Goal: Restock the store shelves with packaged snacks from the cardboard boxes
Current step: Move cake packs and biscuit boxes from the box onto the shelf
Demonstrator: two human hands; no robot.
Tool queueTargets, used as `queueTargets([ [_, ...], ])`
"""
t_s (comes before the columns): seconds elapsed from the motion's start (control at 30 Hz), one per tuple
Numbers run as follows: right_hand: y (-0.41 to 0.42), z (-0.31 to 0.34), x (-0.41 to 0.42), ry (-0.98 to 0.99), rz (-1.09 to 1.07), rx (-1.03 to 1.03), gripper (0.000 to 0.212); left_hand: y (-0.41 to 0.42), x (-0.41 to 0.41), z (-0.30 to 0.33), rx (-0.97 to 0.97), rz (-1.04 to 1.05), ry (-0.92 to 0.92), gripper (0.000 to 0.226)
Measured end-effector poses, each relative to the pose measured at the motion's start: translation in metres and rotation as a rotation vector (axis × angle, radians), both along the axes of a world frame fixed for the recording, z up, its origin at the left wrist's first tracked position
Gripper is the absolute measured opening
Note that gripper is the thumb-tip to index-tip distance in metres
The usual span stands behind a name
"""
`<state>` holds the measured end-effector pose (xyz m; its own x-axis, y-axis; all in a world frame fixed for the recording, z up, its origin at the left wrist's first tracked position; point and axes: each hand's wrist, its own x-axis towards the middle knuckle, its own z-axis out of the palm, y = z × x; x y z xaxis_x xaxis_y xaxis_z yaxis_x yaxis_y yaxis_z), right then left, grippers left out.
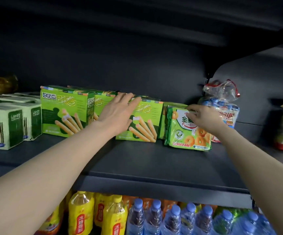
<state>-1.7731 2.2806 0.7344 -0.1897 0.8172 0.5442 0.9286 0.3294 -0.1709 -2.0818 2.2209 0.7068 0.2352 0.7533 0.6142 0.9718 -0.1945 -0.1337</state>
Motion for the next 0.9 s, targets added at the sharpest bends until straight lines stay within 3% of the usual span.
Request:
queueTargets([
  [0.27,0.009,-0.013,0.003,-0.062,0.069,0.153,0.029,0.003,0.004,-0.004,0.05,0.007,-0.027,0.082],
  [0.53,-0.034,-0.015,0.001,-0.156,0.084,0.35,0.035,-0.012,0.013,-0.008,0.071,-0.023,-0.044,0.081],
  [0.9,-0.214,-0.067,0.007,-0.365,-0.108,0.366,0.039,-0.124,0.055,-0.042,0.09,-0.435,-0.166,0.053],
])
